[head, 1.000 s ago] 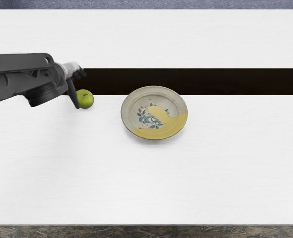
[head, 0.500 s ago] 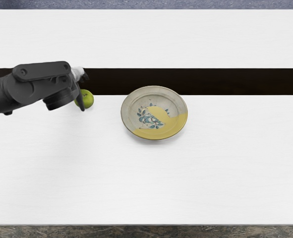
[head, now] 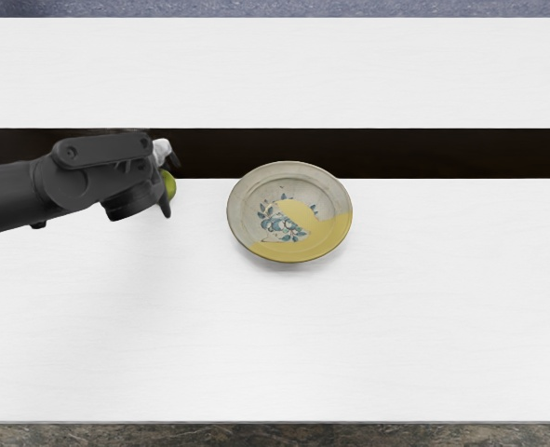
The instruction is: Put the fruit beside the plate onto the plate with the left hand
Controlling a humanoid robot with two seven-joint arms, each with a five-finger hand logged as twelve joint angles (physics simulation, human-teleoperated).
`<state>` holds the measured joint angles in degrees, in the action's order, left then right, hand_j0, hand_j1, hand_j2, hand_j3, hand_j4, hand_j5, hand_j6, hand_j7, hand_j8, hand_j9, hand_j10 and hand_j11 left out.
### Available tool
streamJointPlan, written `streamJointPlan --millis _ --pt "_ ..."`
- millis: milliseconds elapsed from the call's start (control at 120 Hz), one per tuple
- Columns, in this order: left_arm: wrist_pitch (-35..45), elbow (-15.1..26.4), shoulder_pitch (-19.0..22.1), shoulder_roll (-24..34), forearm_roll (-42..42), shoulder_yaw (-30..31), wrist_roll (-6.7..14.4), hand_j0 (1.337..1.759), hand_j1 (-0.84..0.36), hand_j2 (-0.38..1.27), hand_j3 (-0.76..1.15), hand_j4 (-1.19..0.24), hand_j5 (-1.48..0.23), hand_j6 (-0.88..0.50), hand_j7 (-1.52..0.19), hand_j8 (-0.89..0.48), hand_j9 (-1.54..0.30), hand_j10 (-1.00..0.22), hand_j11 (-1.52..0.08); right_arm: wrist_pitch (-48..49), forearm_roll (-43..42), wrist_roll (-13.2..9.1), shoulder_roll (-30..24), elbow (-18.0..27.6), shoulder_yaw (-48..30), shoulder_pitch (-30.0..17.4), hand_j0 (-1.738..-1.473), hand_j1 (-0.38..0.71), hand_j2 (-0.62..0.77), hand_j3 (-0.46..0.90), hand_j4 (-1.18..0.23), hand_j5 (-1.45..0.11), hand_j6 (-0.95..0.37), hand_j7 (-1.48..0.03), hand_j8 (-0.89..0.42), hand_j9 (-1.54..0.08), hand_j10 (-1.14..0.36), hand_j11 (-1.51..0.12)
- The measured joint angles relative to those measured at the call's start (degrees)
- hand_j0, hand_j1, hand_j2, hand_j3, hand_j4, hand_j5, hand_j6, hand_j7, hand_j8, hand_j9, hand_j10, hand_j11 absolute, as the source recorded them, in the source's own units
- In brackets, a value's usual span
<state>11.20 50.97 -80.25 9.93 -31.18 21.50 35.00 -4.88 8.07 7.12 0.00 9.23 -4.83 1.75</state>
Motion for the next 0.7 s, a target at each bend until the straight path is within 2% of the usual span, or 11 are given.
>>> streamJointPlan --millis 175,208,242,283,333,483,583,642,700 --pt "0.2 -0.3 0.4 0.0 -0.1 0.0 0.0 1.658 -0.20 0.09 0.00 -0.47 -0.60 -0.47 -0.60 -0.44 -0.60 -0.46 -0.60 0.0 0.0 0.0 0.0 0.0 0.0 0.0 -1.658 -0.31 -0.01 0.00 -0.04 -0.05 -0.04 -0.05 -0.04 -0.05 -0.03 -0.05" --pt "0.2 -0.3 0.5 0.0 -0.3 0.0 0.0 1.657 -0.22 0.10 0.00 -0.49 -0.64 -0.49 -0.64 -0.42 -0.64 -0.49 -0.64 0.0 0.0 0.0 0.0 0.0 0.0 0.0 -1.658 -0.31 -0.01 0.00 -0.04 -0.05 -0.04 -0.05 -0.04 -0.05 -0.03 -0.05" --pt "0.2 -0.3 0.5 0.0 -0.4 0.1 0.0 1.656 -0.23 0.10 0.00 -0.51 -0.68 -0.46 -0.68 -0.39 -0.68 -0.51 -0.68 0.0 0.0 0.0 0.0 0.0 0.0 0.0 -1.658 -0.31 -0.01 0.00 -0.04 -0.05 -0.04 -0.05 -0.04 -0.05 -0.03 -0.05" --pt "0.2 -0.4 0.8 0.0 -0.8 0.0 0.0 1.655 -0.27 0.10 0.00 -0.55 -0.72 -0.42 -0.72 -0.35 -0.72 -0.48 -0.72 0.0 0.0 0.0 0.0 0.0 0.0 0.0 -1.658 -0.31 -0.01 0.00 -0.04 -0.05 -0.04 -0.05 -0.04 -0.05 -0.03 -0.05" --pt "0.2 -0.4 1.0 0.0 -1.3 0.0 0.1 1.651 -0.30 0.16 0.00 -0.60 -0.75 -0.40 -0.78 -0.32 -0.79 -0.47 -0.79 0.0 0.0 0.0 0.0 0.0 0.0 0.0 -1.658 -0.31 -0.01 0.00 -0.04 -0.05 -0.04 -0.05 -0.04 -0.05 -0.03 -0.05" --pt "0.1 -0.5 1.2 -0.2 -1.6 0.1 0.2 1.639 -0.36 0.14 0.00 -0.71 -0.93 -0.25 -0.96 -0.18 -0.97 -0.36 -0.98 0.0 0.0 0.0 0.0 0.0 0.0 0.1 -1.658 -0.31 -0.01 0.00 -0.03 -0.05 -0.04 -0.05 -0.03 -0.05 -0.03 -0.05" --pt "0.2 -0.3 1.1 -0.4 -1.6 0.1 0.1 1.636 -0.34 0.12 0.00 -0.78 -1.00 -0.22 -1.02 -0.14 -1.05 -0.35 -1.07 0.0 0.0 0.0 0.0 0.0 0.0 0.1 -1.658 -0.31 -0.01 0.00 -0.03 -0.05 -0.04 -0.05 -0.03 -0.05 -0.03 -0.05" --pt "0.2 0.0 0.7 -0.6 -1.5 0.1 0.1 1.637 -0.35 0.26 0.00 -0.81 -1.03 -0.23 -1.05 -0.15 -1.07 -0.36 -1.10 0.0 0.0 0.0 0.0 0.0 0.0 0.1 -1.658 -0.31 -0.01 0.00 -0.03 -0.05 -0.04 -0.05 -0.03 -0.05 -0.03 -0.05" --pt "0.1 0.4 -0.1 -1.3 -1.3 0.0 0.0 1.638 -0.31 0.27 0.00 -0.82 -1.06 -0.26 -1.08 -0.18 -1.10 -0.40 -1.13 0.0 0.0 0.0 0.0 0.0 0.0 0.1 -1.658 -0.31 -0.01 0.00 -0.03 -0.05 -0.04 -0.05 -0.03 -0.05 -0.03 -0.05"
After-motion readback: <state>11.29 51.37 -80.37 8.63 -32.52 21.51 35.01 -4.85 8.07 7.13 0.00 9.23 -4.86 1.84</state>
